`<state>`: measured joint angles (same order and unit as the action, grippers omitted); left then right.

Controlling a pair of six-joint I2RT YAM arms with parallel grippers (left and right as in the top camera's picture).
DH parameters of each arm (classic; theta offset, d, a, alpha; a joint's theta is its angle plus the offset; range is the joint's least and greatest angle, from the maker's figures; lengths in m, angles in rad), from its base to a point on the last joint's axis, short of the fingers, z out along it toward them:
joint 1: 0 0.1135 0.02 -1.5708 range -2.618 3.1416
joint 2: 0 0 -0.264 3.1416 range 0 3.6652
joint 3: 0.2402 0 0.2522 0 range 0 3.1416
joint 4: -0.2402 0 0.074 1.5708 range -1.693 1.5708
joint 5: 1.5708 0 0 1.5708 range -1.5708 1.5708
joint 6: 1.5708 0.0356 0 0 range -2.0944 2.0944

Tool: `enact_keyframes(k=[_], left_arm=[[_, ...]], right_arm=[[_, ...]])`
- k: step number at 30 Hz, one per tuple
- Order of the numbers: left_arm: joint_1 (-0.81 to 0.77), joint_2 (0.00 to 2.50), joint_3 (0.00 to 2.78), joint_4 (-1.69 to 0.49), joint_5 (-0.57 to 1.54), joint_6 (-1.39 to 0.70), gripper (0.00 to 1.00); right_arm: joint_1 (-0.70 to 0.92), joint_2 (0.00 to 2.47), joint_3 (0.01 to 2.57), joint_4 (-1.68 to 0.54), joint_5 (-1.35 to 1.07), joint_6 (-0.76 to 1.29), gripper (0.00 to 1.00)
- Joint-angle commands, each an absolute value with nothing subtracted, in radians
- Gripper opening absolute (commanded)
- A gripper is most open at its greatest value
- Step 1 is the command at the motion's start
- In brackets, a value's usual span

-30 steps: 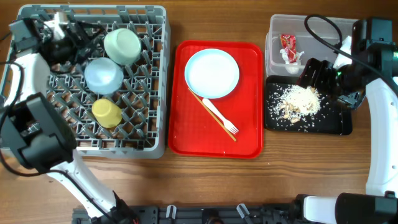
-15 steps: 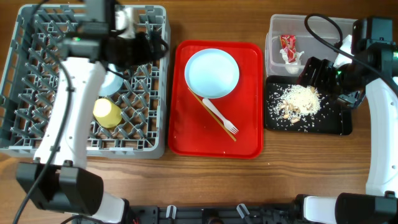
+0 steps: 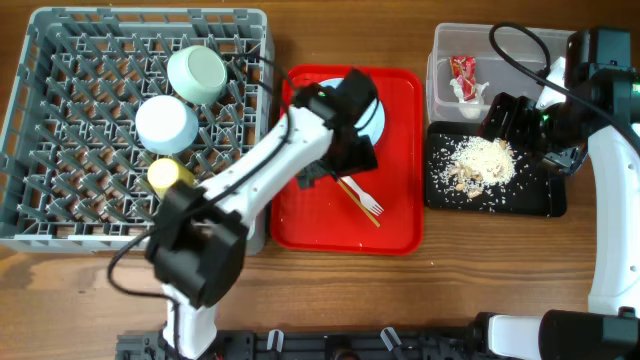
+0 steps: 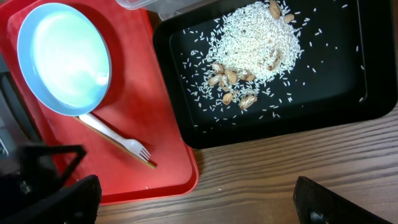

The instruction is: Sort waste into correct bins and load items into the dishwasher rack

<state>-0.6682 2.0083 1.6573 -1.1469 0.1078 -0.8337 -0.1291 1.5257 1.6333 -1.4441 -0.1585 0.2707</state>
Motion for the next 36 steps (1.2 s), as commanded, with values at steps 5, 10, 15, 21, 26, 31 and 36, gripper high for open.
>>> enact_keyframes(k=[5, 10, 15, 21, 26, 31, 36], left_arm=[[-0.71, 2.2, 1.653, -1.056, 0.056, -0.925, 0.98], [-0.73, 2.284, 1.653, -1.065, 0.059, -0.925, 0.87], [-0.729, 2.287, 1.653, -1.102, 0.062, -0.925, 0.34], [-0.729, 2.287, 1.653, -1.123, 0.062, -0.925, 0.25], [-0.727, 2.287, 1.653, -1.143, 0.062, -0.925, 0.18], [-0.727, 2.287, 1.653, -1.15, 0.062, -0.925, 0.08], [-0.71, 2.273, 1.654, -1.167, 0.058, -0.925, 0.04]], right_arm=[[-0.133, 1.511, 1.642, -1.452, -0.146, 0.261, 1.0], [-0.133, 1.511, 1.642, -1.452, -0.146, 0.262, 1.0], [-0.133, 1.511, 1.642, -1.452, -0.146, 0.262, 1.0], [-0.133, 1.511, 1.642, -1.456, -0.146, 0.262, 1.0], [-0.133, 1.511, 1.642, -1.458, -0.146, 0.262, 1.0], [-0.133, 1.511, 1.642, -1.457, -0.146, 0.261, 1.0], [-0.133, 1.511, 1.642, -1.457, -0.146, 0.261, 1.0]])
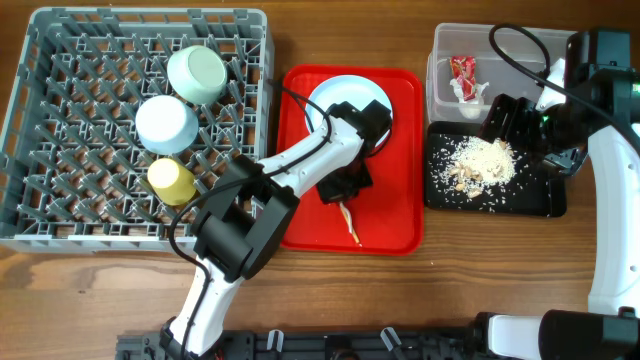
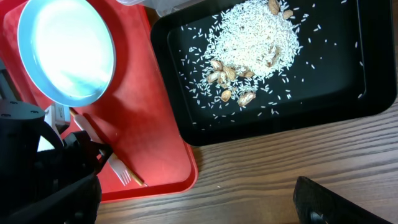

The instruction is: Sort waste into correct bins and load items into the dishwasher rack

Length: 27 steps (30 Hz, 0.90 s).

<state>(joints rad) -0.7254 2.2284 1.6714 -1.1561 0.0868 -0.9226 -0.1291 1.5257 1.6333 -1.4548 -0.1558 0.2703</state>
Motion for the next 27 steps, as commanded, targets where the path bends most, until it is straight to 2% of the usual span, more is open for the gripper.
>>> enact_keyframes(k=[1, 4, 10, 18, 20, 27], left_arm=[[-0.701, 2.263, 1.654, -1.172, 0.058, -0.925, 0.04], [-0.669, 2.219, 1.654, -1.179, 0.058, -0.918, 0.04], [-0.596, 2.03, 1.654, -1.171, -0.075, -0.656, 0.04], [-0.403, 1.765, 1.654, -1.147, -0.077, -0.231, 0.04], [-0.33, 1.748, 1.654, -1.13, -0.071, -0.197, 0.04], [-0.23, 1.755, 1.653, -1.06, -0.054, -0.163, 0.04]], right_arm=[[-0.133, 1.511, 1.642, -1.457, -0.145, 0.261, 1.0], [-0.133, 1.511, 1.642, -1.457, -0.146, 0.261, 1.0], [-0.133, 1.511, 1.642, -1.457, -0.146, 0.262, 1.0], [-0.133, 1.511, 1.642, -1.457, -0.146, 0.262, 1.0], [-0.133, 1.511, 1.642, -1.457, -0.146, 0.262, 1.0], [-0.133, 1.511, 1.642, -1.457, -0.146, 0.265, 1.0]])
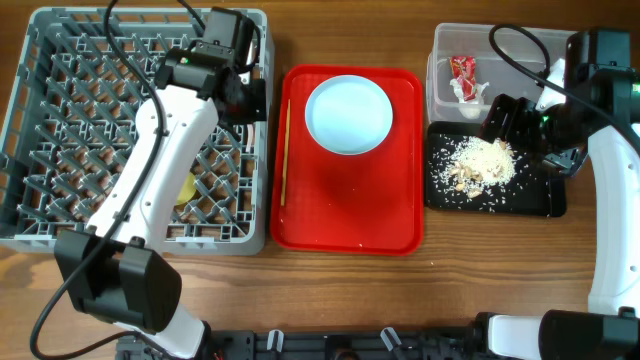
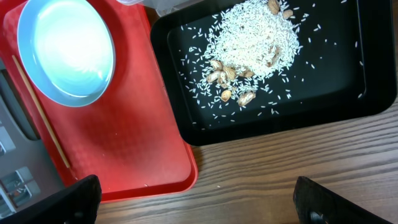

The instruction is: Sort waste into correct bins and load items into the dishwasher rack

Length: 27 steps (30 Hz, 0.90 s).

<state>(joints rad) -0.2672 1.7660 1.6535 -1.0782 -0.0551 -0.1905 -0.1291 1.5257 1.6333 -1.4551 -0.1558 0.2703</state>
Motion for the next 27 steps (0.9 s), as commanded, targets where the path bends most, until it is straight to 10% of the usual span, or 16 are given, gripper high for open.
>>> enact_keyframes(k=[1, 7, 13, 27], left_arm=[[-0.225, 1.763, 1.653, -1.053, -0.053, -0.163, 0.04], [-0.224, 1.874, 1.653, -1.036, -0.054, -0.163, 0.07], [-0.23, 1.871, 1.682, -1.029, -0.027, -0.163, 0.58], [-0.524, 1.925, 1.485, -0.996, -0.043, -0.376, 0.64]], right_arm=[[-0.133, 1.511, 1.642, -1.457, -0.146, 0.265, 1.0], [-0.133, 1.511, 1.642, -1.46, -0.146, 0.265, 1.0], [-0.133, 1.511, 1.642, -1.459, -0.146, 0.264, 1.0], [-0.133, 1.511, 1.642, -1.459, -0.146, 0.265, 1.0]])
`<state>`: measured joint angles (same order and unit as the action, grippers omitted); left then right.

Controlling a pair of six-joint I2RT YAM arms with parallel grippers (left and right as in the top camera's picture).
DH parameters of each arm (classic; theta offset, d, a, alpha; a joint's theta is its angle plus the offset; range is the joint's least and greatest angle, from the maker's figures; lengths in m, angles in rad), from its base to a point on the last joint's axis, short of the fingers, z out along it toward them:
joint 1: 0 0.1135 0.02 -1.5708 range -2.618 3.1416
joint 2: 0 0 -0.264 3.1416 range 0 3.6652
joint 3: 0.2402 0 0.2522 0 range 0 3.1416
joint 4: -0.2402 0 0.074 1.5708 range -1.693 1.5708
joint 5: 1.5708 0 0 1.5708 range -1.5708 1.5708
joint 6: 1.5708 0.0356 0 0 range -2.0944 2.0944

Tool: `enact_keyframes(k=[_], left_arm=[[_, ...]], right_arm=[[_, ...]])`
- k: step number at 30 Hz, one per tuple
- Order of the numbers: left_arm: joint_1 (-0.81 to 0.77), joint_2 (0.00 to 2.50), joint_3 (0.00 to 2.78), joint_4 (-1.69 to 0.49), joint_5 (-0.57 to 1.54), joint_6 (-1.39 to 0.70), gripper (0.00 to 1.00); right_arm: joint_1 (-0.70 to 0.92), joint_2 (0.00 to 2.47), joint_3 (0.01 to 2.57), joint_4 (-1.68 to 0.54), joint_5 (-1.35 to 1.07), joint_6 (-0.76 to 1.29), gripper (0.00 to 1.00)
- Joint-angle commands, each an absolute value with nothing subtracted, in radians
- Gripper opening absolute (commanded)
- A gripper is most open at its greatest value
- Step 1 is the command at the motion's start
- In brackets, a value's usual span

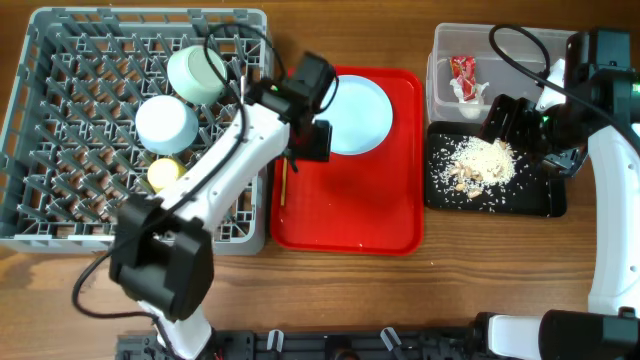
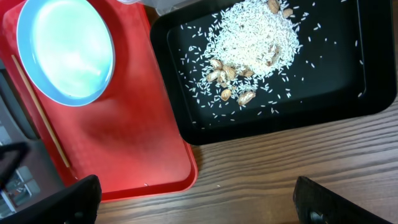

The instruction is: Sort waste into correct bins and load items into the dishwasher rack

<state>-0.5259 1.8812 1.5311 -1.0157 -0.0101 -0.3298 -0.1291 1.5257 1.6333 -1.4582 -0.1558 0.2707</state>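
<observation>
In the overhead view my left gripper [image 1: 312,136] hangs over the left part of the red tray [image 1: 350,215], right beside the light blue plate [image 1: 357,112]. Whether its jaws are open or shut does not show. A single chopstick [image 1: 283,180] lies along the tray's left edge. No fork can be made out anywhere. The grey dishwasher rack [image 1: 60,190] holds a green cup [image 1: 195,72], a pale blue cup [image 1: 165,122] and a yellow cup [image 1: 163,173]. My right gripper [image 2: 199,205] stands wide open over bare wood with nothing in it.
A black tray [image 2: 336,68] with a rice pile [image 2: 255,34] and peanuts [image 2: 227,81] sits right of the red tray [image 2: 137,143]. Behind it stands a clear bin [image 1: 440,95] holding a red-and-white wrapper [image 1: 463,75]. The plate [image 2: 65,53] and chopstick [image 2: 40,112] also show in the right wrist view.
My left gripper has moved from over the rack's far right corner to the red tray's left part beside the plate. The chopstick, plate and right arm have not moved.
A white fork and a chopstick lay together on the tray below the plate, my left gripper by the plate. Then the left gripper was down on them. Then it was over the rack, the fork gone from the tray and the chopstick at the tray's left edge. Now it is back over the tray.
</observation>
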Motion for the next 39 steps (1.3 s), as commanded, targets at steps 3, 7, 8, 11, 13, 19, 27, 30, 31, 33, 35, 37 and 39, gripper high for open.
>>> enact_keyframes(k=[3, 7, 8, 11, 13, 19, 27, 30, 31, 33, 35, 37, 39], left_arm=[[-0.524, 1.964, 1.452, -0.941, -0.043, -0.376, 0.65], [-0.524, 2.009, 1.437, -0.909, -0.066, -0.413, 0.66], [-0.524, 2.018, 1.437, -0.9, -0.066, -0.422, 0.67], [-0.523, 2.043, 1.437, -0.893, -0.078, -0.434, 0.67], [-0.523, 2.051, 1.437, -0.891, -0.087, -0.435, 0.67], [-0.519, 2.053, 1.431, -0.881, -0.132, -0.484, 0.71], [-0.52, 2.078, 1.424, -0.857, -0.11, -0.484, 0.73], [-0.52, 2.118, 1.424, -0.841, -0.067, -0.484, 0.71], [-0.52, 2.129, 1.424, -0.841, -0.058, -0.484, 0.62], [-0.52, 2.131, 1.424, -0.841, -0.034, -0.484, 0.38], [-0.52, 2.131, 1.424, -0.841, -0.034, -0.484, 0.25], [-0.52, 2.131, 1.424, -0.841, -0.034, -0.484, 0.17], [-0.52, 2.131, 1.424, -0.842, -0.034, -0.484, 0.08]], right_arm=[[-0.133, 1.511, 1.642, -1.46, -0.146, 0.265, 1.0], [-0.133, 1.511, 1.642, -1.46, -0.146, 0.265, 1.0], [-0.133, 1.511, 1.642, -1.46, -0.146, 0.265, 1.0], [-0.133, 1.511, 1.642, -1.46, -0.146, 0.265, 1.0], [-0.133, 1.511, 1.642, -1.46, -0.146, 0.265, 1.0], [-0.133, 1.511, 1.642, -1.461, -0.146, 0.265, 1.0], [-0.133, 1.511, 1.642, -1.46, -0.146, 0.265, 1.0], [-0.133, 1.511, 1.642, -1.462, -0.146, 0.265, 1.0], [-0.133, 1.511, 1.642, -1.462, -0.146, 0.265, 1.0], [-0.133, 1.511, 1.642, -1.461, -0.146, 0.265, 1.0], [-0.133, 1.511, 1.642, -1.461, -0.146, 0.265, 1.0], [-0.133, 1.511, 1.642, -1.461, -0.146, 0.265, 1.0], [-0.133, 1.511, 1.642, -1.462, -0.146, 0.265, 1.0]])
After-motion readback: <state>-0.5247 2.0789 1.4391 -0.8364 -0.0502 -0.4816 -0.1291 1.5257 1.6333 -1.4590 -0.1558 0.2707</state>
